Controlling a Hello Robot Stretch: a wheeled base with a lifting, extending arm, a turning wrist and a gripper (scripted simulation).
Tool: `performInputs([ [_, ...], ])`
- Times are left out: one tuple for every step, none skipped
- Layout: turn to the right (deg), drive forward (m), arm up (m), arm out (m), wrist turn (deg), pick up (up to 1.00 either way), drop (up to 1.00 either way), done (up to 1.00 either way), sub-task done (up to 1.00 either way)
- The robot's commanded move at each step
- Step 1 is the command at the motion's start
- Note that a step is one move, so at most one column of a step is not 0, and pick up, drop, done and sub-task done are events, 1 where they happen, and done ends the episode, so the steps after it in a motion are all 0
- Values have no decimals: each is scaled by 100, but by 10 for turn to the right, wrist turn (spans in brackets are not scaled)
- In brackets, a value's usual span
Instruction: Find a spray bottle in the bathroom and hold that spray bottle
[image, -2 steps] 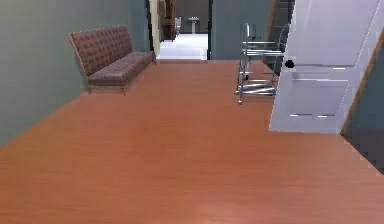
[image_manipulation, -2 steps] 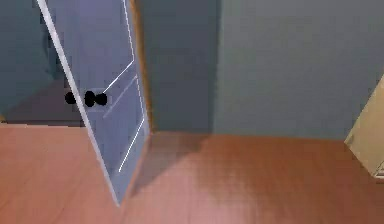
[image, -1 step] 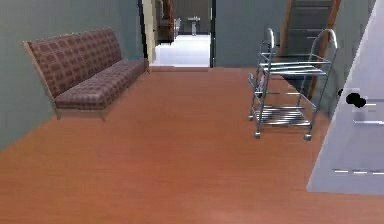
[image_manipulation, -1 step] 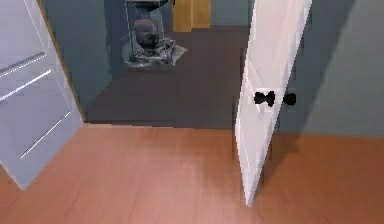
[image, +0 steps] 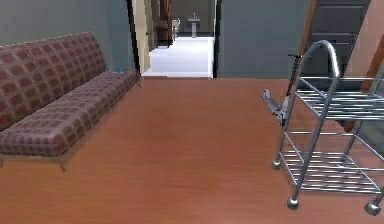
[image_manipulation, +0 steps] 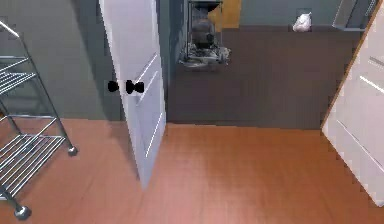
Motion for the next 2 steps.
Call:
performInputs([
  [0, 100, 0, 0, 0, 0, 0, 0, 0],
  [0, 100, 0, 0, 0, 0, 0, 0, 0],
])
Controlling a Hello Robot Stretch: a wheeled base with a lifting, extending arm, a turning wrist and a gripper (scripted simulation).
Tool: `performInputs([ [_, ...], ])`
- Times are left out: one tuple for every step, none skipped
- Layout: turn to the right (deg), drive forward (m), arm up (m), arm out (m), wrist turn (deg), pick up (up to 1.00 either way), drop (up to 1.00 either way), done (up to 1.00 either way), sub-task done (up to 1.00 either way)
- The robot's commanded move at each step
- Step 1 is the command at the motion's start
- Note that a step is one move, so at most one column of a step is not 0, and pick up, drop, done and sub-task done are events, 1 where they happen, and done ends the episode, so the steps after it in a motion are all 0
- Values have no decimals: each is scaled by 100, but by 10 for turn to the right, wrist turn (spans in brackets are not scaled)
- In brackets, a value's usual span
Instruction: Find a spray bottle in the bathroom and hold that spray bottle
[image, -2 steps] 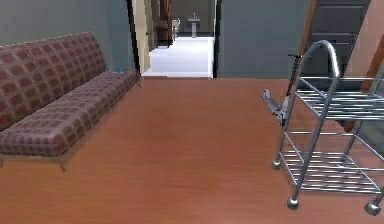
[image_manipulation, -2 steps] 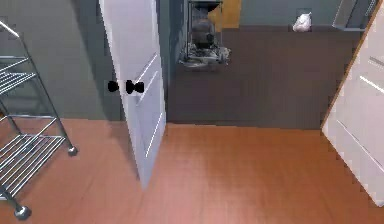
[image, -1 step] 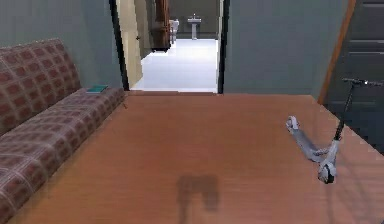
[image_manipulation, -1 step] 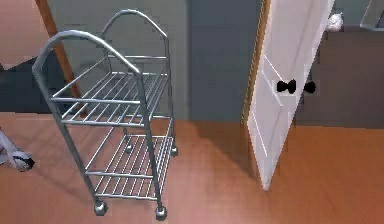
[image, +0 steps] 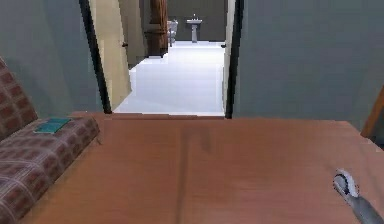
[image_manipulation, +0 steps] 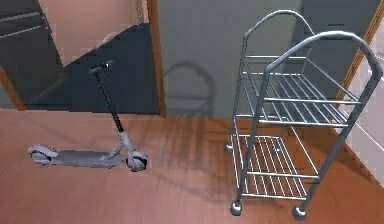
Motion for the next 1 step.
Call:
performInputs([
  [-30, 0, 0, 0, 0, 0, 0, 0, 0],
])
